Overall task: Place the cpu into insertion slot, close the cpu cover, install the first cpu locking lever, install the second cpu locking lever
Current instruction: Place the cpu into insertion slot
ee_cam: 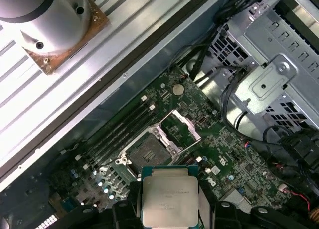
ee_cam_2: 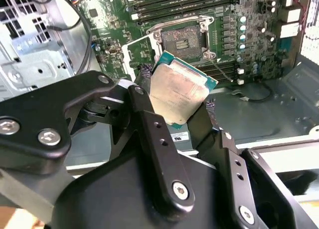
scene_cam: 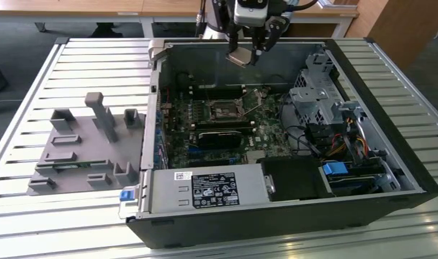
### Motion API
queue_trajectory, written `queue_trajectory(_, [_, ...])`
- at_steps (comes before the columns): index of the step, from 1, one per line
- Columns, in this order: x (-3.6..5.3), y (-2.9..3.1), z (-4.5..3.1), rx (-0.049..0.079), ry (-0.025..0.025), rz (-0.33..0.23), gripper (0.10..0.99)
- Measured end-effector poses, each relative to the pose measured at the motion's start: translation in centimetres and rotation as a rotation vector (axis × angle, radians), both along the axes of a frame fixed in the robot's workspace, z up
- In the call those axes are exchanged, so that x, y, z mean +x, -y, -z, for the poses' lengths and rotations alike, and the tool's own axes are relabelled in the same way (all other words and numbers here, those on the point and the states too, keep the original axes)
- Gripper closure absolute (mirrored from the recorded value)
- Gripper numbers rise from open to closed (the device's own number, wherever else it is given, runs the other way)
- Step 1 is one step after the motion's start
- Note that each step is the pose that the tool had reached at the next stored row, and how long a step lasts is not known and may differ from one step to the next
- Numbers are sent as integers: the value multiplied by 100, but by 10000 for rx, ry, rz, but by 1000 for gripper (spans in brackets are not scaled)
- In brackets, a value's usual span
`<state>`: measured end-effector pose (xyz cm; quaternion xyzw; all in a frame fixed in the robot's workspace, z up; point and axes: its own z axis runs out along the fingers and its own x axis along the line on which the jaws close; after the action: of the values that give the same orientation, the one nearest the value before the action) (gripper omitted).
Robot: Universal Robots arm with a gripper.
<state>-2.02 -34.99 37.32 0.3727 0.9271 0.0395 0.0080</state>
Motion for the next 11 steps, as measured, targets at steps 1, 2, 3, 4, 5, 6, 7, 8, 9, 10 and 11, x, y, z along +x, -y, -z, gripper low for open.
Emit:
queue_trajectory(1, [0, 0, 1, -2, -1, 130, 545])
queue_trajectory(2, [0, 0, 3, -5, 0, 255, 545])
queue_trajectory(3, [0, -1, 3, -14, -1, 370, 545])
queue_trajectory(4, [0, 0, 4, -21, -1, 494, 545])
queue_trajectory(5, [0, 0, 5, -28, 0, 610, 545])
queue_trajectory(6, [0, 0, 6, -32, 0, 731, 545])
queue_trajectory(7, [0, 0, 7, -36, -1, 853, 545])
queue_trajectory(8, [0, 0, 8, -39, -1, 977, 545])
queue_trajectory(9, [0, 0, 10, -43, -1, 1104, 545])
queue_trajectory(10, [0, 0, 11, -46, 0, 1230, 545])
queue_trajectory(11, [0, 0, 12, -50, -1, 1368, 545])
